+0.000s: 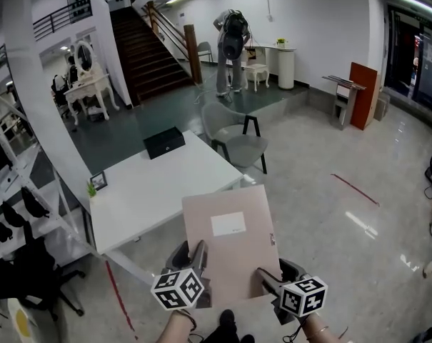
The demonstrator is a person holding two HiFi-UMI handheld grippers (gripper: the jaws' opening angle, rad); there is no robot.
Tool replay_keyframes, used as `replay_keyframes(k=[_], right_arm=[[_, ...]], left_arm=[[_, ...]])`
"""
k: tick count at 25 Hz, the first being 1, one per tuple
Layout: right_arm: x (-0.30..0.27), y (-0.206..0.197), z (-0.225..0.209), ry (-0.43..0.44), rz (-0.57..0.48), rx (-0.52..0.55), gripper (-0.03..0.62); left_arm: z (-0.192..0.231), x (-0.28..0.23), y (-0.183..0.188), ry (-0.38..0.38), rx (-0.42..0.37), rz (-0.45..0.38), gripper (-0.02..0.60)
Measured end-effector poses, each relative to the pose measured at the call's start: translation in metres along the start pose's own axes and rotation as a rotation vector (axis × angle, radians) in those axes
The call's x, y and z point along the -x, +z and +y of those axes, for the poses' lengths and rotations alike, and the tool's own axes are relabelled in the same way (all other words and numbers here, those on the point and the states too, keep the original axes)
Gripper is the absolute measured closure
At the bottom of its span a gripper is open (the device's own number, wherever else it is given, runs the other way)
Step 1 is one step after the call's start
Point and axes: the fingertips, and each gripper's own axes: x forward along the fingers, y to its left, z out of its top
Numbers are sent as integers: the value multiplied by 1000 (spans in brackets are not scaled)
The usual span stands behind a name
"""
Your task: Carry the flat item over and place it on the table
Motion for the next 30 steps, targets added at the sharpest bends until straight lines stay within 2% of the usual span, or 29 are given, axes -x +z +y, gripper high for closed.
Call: replay_keyframes(k=[5, 13, 21, 30], right_arm=[[-20, 6, -19, -2, 9, -14, 301], [-79, 36, -58, -25, 8, -18, 301], [-164, 83, -88, -22, 14, -49, 303], [-261, 126, -103, -16, 32, -68, 304]], left_arm=[[5, -28, -3, 13, 6, 22, 379], [26, -106, 6, 0, 24, 36, 380], [63, -195, 38, 3, 33, 45, 382], [116, -276, 77, 11, 23, 33, 385]])
